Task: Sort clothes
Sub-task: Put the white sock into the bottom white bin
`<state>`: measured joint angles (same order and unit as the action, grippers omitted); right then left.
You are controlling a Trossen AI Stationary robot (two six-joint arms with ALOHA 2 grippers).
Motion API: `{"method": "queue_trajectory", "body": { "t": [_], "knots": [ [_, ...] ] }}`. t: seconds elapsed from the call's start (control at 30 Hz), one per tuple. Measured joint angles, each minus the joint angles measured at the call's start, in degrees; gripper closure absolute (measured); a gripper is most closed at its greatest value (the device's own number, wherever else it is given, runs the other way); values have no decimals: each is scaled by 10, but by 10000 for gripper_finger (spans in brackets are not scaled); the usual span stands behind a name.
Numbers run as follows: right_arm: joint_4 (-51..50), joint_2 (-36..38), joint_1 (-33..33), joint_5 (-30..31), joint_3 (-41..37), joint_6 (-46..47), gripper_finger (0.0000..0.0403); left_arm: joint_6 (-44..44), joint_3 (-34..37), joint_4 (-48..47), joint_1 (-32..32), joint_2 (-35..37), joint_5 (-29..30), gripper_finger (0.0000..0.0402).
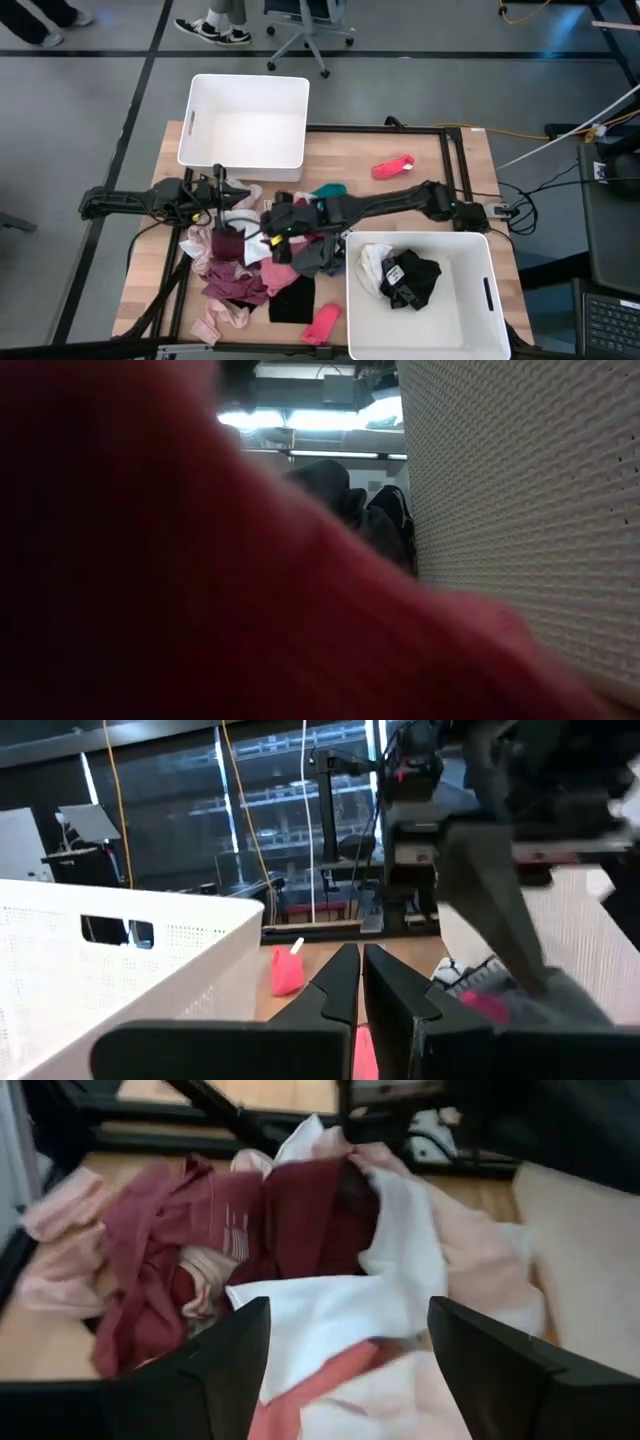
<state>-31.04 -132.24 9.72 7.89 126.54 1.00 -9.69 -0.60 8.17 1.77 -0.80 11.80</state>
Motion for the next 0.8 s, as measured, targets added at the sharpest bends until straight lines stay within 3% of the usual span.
{"method": "queue_trajectory", "body": {
  "t": [0.17,0.33,0.67,0.8],
  "knots": [
    [74,-50,0,-16,-5,-28,147,-25,0,-18,0,-1,0,391],
    [91,-90,0,-58,-7,-33,164,-24,0,-17,0,-1,0,391],
    [99,-123,1,-64,-7,-30,206,-12,0,-15,0,-1,0,391],
    [98,-129,0,-116,-6,-30,221,-12,0,-16,0,-1,0,391]
  ]
}}
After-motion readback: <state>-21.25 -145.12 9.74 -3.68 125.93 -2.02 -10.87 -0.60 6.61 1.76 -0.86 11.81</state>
